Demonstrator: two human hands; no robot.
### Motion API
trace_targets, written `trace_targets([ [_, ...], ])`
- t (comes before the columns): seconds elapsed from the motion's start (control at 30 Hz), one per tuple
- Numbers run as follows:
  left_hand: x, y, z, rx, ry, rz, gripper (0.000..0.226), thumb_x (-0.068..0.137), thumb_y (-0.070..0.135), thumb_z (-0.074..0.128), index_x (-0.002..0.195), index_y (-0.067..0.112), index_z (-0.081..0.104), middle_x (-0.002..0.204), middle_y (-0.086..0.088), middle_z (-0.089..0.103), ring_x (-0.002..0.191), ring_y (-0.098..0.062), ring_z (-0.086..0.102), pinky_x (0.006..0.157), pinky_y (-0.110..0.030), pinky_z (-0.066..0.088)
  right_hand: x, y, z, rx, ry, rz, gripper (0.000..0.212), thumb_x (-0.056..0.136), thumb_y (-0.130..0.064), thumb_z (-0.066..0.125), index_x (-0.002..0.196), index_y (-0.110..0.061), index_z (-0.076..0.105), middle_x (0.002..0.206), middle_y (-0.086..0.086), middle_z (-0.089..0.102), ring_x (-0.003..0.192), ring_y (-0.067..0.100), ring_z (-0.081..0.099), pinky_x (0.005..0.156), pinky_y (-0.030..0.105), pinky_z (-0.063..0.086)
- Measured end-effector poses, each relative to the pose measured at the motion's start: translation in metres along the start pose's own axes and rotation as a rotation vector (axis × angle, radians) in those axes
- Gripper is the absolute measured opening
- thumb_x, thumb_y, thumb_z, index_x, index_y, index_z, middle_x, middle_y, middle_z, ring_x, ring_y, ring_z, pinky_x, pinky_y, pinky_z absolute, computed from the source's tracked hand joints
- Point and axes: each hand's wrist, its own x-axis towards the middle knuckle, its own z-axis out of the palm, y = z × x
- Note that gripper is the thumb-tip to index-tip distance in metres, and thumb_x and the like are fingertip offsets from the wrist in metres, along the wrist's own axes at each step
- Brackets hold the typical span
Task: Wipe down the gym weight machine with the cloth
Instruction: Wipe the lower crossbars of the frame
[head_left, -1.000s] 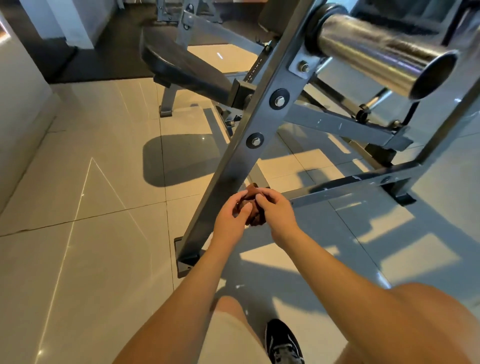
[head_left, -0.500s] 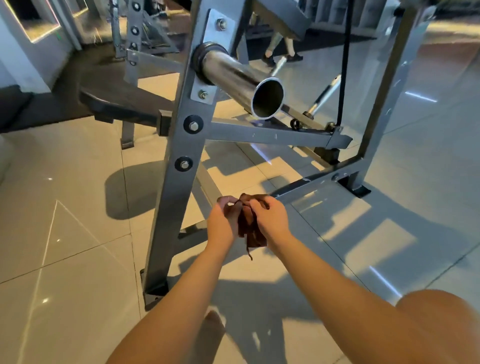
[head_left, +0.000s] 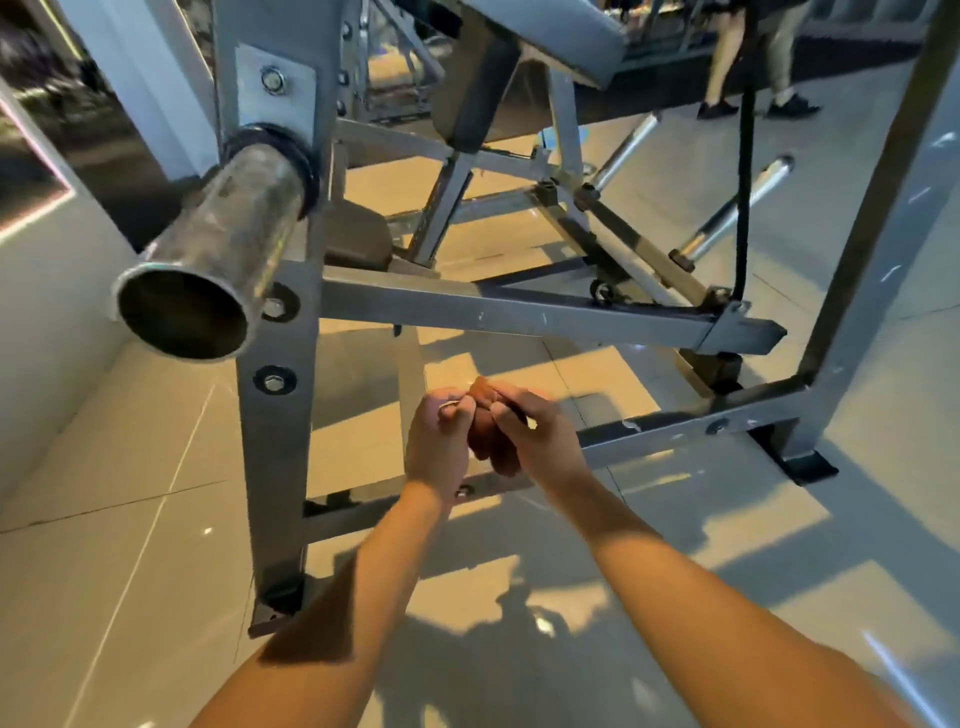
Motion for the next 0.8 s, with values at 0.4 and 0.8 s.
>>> trace_targets([
  [0.4,0.054,0.037,0.021,0.338,0.069,0.223,0.033,0.109,0.016,0.039,0.132,0.014,0.063,0.145,0.008,0.048,0.139,-0.003,0.039,0.118,-0.022,0.03,0.111,0.001,-0.039,-0.061,-0.011,-0.012,0.025,0.104,-0.023,0.057,0.126,-0.019,0.067,0.111,-0.013,0.058,0.105,0.008,0.057,0.094,0.016,0.047],
  [0.8,0.108,0.034,0.009,0.576,-0.035,0.187,0.05,0.11,0.021,0.037,0.159,0.024,0.027,0.168,0.009,0.015,0.151,-0.009,0.018,0.124,-0.029,0.017,0.173,0.008,0.025,-0.618,-0.115,-0.227,0.037,0.097,-0.019,0.064,0.132,-0.028,0.059,0.136,0.003,0.047,0.123,0.026,0.046,0.105,0.039,0.047],
])
